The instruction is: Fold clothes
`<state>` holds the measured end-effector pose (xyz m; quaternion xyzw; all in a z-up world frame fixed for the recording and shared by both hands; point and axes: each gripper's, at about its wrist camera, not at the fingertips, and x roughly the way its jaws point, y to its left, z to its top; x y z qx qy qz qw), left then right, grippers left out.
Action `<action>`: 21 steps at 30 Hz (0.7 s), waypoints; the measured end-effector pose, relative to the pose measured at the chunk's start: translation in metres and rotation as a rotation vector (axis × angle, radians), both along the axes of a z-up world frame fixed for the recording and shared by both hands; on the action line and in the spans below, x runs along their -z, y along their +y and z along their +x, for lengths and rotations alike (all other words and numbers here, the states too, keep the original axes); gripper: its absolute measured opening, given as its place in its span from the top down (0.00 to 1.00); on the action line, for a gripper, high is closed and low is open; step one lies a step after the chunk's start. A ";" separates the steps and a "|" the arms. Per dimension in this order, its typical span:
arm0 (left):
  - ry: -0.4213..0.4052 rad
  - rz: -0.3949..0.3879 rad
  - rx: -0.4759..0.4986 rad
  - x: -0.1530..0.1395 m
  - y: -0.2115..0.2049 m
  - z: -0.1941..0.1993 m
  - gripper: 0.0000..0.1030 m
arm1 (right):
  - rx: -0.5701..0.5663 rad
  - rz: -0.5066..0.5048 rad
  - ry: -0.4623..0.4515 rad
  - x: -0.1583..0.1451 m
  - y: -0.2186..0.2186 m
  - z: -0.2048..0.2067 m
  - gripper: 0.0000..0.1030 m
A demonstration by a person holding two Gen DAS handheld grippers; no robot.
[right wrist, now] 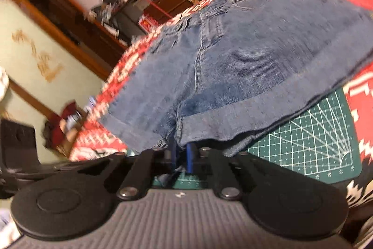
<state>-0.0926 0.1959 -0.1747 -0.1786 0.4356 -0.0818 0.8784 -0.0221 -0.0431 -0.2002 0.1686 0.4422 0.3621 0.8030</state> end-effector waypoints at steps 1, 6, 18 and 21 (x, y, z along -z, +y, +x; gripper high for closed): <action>0.004 0.012 0.007 0.001 -0.002 0.001 0.83 | -0.017 -0.018 -0.012 -0.002 0.001 -0.004 0.93; -0.070 0.023 -0.016 -0.014 0.000 -0.012 0.94 | -0.074 -0.112 -0.092 -0.026 0.005 -0.022 0.94; -0.004 0.156 0.091 0.000 -0.020 -0.012 0.93 | -0.093 -0.108 0.059 -0.003 0.009 -0.018 0.94; 0.014 0.137 0.098 -0.003 -0.018 -0.018 0.93 | -0.101 -0.107 0.064 -0.006 0.009 -0.021 0.94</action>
